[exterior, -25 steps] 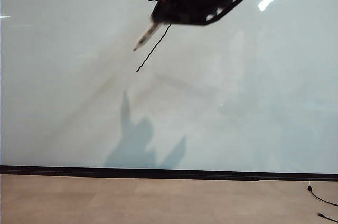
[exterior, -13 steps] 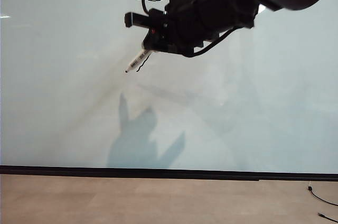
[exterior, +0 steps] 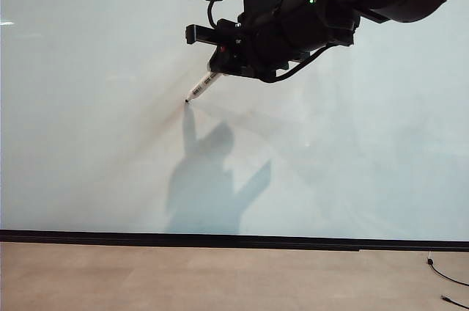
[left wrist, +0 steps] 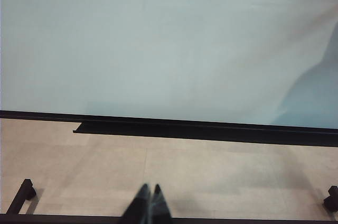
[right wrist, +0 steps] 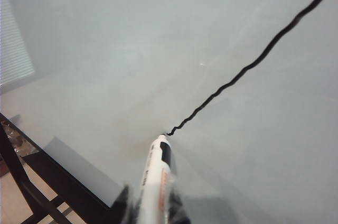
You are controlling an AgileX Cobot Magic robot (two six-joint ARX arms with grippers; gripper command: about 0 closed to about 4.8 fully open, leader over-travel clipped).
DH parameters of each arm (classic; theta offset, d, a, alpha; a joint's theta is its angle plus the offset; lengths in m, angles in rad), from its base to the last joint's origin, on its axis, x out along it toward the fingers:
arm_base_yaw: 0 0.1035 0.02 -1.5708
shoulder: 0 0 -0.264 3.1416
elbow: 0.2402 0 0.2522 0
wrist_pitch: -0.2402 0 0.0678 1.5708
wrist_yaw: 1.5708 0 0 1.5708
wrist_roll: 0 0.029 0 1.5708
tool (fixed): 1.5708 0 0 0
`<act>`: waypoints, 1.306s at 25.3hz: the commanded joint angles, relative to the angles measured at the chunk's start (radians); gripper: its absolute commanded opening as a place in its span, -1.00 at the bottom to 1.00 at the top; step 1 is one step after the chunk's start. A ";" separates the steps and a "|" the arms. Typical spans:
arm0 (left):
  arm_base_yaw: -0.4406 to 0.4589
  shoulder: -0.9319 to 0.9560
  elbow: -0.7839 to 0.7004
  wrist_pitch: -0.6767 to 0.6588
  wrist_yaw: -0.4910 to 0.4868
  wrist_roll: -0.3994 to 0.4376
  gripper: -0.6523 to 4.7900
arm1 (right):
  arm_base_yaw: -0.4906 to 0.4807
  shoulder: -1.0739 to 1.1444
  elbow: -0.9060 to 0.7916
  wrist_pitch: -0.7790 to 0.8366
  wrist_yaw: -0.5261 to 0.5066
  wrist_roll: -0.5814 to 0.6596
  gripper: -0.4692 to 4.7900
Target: Pick up the pen on the shelf to the right of the whiteboard and write the letter Z.
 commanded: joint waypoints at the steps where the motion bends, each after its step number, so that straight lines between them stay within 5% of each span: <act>1: 0.000 0.000 0.002 0.005 0.000 0.004 -0.78 | -0.004 -0.005 0.004 0.016 0.005 0.002 -0.86; 33: 0.000 0.000 0.002 0.006 0.001 0.004 -0.78 | -0.058 -0.079 -0.053 -0.005 0.037 0.000 -0.86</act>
